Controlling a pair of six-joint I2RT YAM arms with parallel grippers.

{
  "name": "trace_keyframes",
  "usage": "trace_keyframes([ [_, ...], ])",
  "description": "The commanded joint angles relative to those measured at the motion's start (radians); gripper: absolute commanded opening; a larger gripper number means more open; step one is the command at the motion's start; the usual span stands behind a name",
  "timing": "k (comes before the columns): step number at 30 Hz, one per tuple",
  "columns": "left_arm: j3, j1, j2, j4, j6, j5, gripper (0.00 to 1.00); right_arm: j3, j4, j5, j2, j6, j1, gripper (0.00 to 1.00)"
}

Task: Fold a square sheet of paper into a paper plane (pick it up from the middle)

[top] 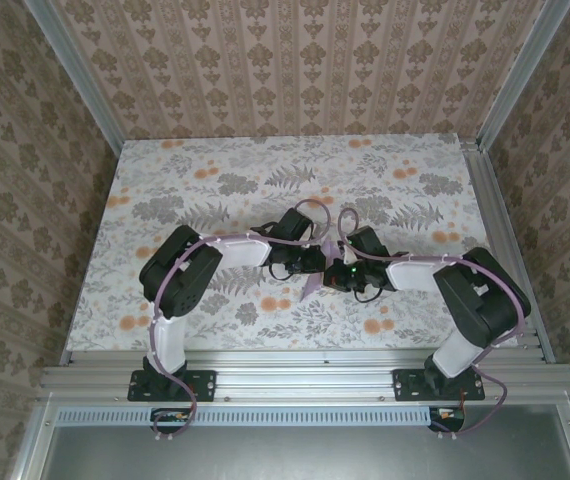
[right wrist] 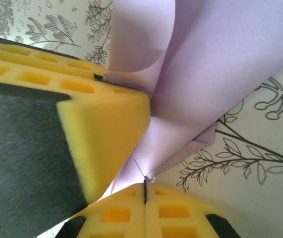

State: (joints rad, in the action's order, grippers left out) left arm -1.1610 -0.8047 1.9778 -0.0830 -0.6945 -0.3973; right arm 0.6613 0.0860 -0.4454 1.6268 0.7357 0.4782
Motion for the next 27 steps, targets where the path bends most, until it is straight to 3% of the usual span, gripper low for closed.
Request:
trace_keyframes([
  [1, -0.009, -0.005, 0.026, -0.07, 0.051, -0.003, 0.17, -0.023, 0.002, 0.0, -0.055, 0.005, -0.024, 0.07],
  [15, 0.025, 0.013, 0.0, 0.002, 0.049, -0.072, 0.36, -0.067, 0.242, -0.148, -0.002, 0.132, -0.096, 0.24],
  [21, 0.037, 0.022, -0.007, 0.052, 0.027, -0.115, 0.41, -0.072, 0.28, -0.165, 0.018, 0.15, -0.106, 0.24],
  [27, 0.04, 0.023, -0.022, 0.058, 0.033, -0.127, 0.39, -0.078, 0.231, -0.162, -0.017, 0.128, -0.153, 0.21],
])
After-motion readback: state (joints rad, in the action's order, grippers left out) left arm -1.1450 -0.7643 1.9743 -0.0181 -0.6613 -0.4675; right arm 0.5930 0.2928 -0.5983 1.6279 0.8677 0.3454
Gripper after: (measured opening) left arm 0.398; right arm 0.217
